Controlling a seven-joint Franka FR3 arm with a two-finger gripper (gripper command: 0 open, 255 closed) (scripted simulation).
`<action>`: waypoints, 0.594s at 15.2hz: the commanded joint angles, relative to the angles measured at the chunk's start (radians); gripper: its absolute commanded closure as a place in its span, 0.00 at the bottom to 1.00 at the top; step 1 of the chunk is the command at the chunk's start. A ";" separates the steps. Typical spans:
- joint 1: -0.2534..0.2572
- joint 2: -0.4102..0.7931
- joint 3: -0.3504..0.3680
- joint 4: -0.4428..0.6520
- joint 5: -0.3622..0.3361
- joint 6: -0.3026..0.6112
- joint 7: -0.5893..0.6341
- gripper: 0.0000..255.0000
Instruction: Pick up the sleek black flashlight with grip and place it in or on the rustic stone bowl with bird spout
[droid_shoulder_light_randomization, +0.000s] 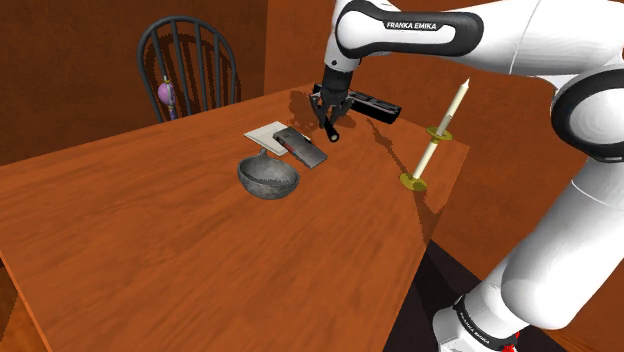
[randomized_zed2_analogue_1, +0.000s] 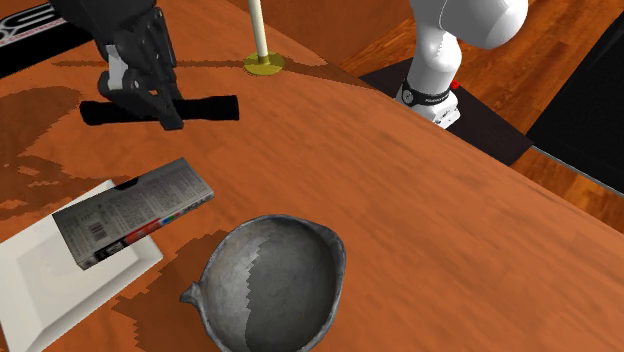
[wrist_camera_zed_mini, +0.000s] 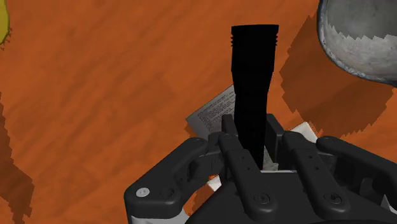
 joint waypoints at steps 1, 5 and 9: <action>0.026 0.005 0.019 0.004 -0.004 0.002 0.047 1.00; 0.079 0.022 0.058 0.023 -0.013 -0.001 0.139 1.00; 0.134 0.054 0.095 0.063 -0.026 -0.009 0.232 1.00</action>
